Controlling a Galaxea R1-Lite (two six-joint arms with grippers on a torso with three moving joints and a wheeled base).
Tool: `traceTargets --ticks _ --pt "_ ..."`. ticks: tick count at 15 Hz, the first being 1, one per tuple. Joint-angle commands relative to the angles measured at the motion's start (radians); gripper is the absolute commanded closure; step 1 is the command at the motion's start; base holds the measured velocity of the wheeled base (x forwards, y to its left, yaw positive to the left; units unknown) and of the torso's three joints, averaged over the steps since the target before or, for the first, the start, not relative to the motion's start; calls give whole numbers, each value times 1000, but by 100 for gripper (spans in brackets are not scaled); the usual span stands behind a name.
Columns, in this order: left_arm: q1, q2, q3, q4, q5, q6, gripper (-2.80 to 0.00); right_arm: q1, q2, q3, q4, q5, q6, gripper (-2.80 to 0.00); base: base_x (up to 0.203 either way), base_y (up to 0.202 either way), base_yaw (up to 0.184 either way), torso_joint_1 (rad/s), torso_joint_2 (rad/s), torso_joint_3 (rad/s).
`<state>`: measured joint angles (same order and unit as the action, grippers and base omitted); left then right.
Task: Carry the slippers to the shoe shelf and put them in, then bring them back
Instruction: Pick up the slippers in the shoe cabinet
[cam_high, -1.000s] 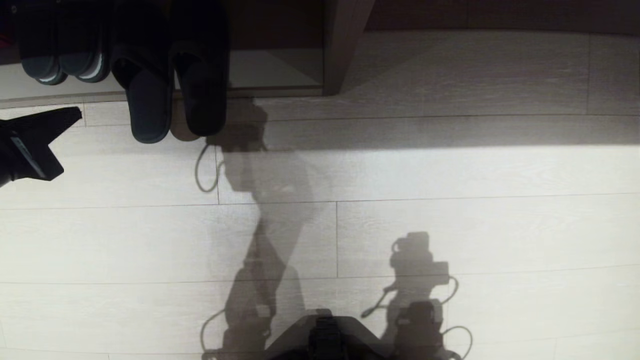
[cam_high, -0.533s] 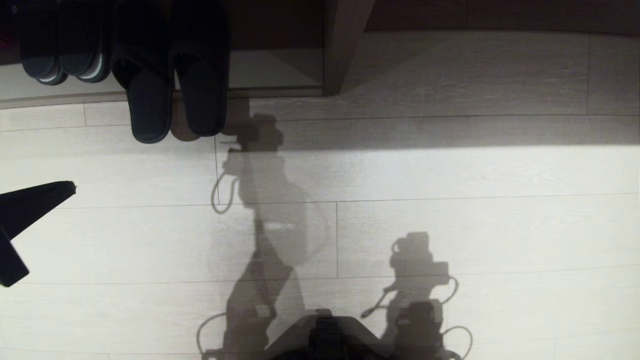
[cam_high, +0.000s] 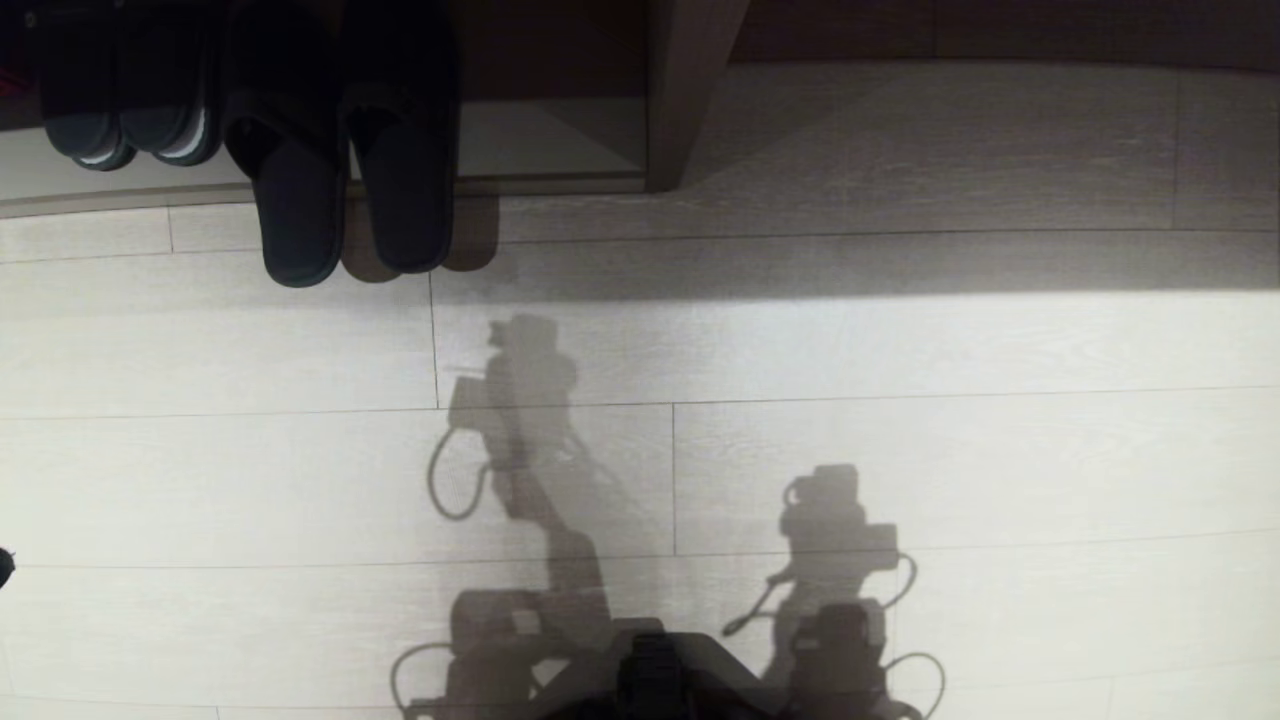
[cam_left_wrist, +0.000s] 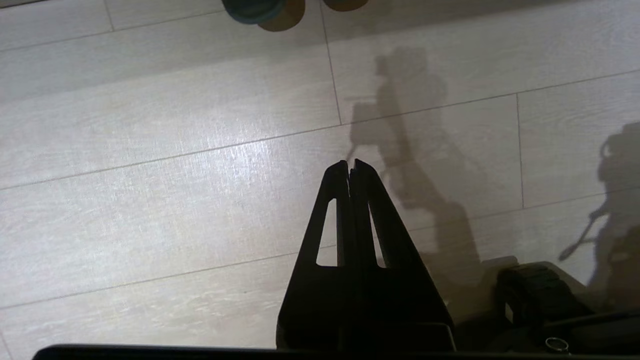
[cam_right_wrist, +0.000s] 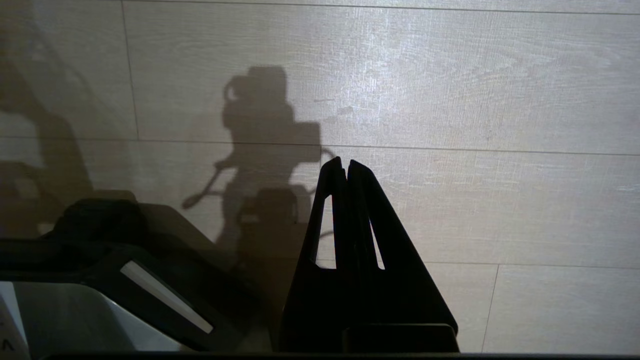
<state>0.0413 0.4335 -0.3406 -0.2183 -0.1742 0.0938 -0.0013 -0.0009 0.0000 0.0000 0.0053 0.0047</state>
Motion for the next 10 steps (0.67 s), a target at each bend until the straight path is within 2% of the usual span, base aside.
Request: traceTargets --ticks 1,5,8,10 --pt "15 -151 89 -9 18 -4 0 0 -1 0 0 1 0 0 0 0 0 0 0 0" --pt "-10 -226 168 -1 114 6 0 0 -1 0 0 1 0 0 0 0 0 0 0 0" --pt "-33 -306 295 0 226 13 0 1 -1 0 0 1 0 0 0 0 0 0 0 0" --pt "-35 -344 341 21 238 21 0 0 -1 0 0 1 0 0 0 0 0 0 0 0"
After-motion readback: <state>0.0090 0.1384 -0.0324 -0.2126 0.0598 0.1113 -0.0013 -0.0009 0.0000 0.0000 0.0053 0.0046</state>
